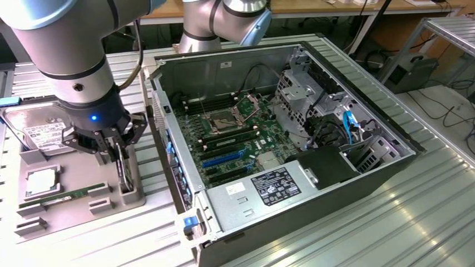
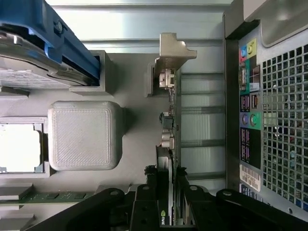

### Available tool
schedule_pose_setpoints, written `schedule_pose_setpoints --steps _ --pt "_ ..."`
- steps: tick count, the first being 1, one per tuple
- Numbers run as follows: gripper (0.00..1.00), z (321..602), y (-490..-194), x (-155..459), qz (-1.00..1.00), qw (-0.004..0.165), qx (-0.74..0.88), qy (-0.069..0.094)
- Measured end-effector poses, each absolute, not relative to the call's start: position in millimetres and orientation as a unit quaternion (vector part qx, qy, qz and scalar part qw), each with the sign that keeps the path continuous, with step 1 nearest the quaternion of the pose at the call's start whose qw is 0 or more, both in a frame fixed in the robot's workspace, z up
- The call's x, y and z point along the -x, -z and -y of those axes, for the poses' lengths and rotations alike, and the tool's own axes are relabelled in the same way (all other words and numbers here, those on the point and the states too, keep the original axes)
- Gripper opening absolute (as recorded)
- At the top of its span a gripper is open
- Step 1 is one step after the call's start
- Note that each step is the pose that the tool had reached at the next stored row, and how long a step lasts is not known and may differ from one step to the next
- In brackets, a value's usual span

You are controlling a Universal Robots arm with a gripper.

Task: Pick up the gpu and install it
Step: 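Pick up the gpu and move the gpu toward the slot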

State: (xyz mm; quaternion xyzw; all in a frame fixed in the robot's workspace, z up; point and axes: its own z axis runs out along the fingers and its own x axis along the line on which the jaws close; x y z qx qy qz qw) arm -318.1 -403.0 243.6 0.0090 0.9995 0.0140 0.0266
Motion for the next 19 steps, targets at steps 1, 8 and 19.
schedule_pose_setpoints --steps 1,8,19 --pt "0.26 403.0 -243.7 317.4 -1.0 0.026 -0.006 -0.014" --pt "0.26 403.1 -243.7 313.2 -1.0 0.023 -0.004 -0.017" --pt "0.26 404.3 -251.1 305.8 -1.0 0.018 -0.003 -0.026"
